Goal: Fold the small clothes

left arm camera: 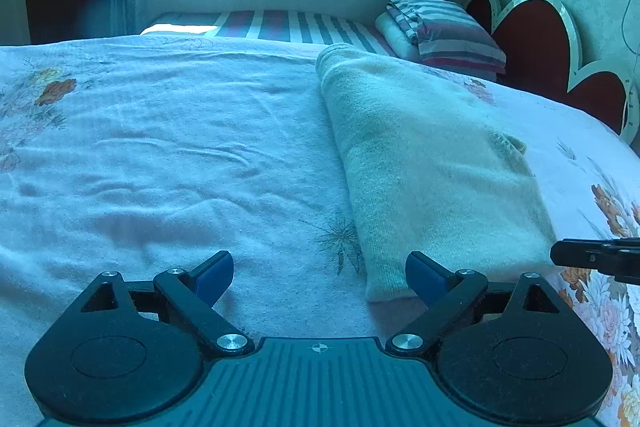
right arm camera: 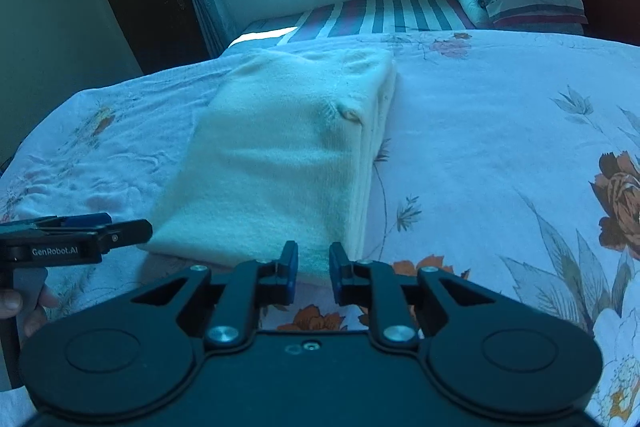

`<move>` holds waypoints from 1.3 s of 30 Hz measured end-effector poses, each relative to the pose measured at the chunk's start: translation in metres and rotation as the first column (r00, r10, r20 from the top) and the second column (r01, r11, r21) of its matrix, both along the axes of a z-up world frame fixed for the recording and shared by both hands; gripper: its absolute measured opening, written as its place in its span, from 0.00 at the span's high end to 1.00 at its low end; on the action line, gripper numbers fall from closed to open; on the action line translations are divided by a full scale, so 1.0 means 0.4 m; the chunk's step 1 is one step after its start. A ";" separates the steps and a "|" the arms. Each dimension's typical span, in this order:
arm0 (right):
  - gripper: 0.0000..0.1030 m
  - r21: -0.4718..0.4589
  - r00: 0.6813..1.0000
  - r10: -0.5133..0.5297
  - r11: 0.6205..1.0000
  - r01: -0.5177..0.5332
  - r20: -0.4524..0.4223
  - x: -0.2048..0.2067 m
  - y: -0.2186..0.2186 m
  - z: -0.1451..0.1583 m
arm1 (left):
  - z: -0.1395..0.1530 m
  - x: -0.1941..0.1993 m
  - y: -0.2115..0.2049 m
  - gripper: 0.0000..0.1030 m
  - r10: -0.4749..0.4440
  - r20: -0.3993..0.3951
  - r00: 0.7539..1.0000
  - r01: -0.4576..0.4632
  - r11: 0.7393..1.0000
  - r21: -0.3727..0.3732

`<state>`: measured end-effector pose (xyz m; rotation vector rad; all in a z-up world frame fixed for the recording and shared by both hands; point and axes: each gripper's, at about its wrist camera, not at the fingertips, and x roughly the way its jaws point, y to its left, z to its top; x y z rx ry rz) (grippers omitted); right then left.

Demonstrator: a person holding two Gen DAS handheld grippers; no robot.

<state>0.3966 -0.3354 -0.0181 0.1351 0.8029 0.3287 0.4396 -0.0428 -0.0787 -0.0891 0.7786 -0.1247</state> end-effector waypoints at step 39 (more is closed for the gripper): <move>0.36 0.515 0.989 0.088 0.857 -0.014 -0.121 0.405 -0.157 -0.113 | -0.081 0.438 0.032 0.29 -0.272 -0.082 0.959 0.186 0.818 -0.544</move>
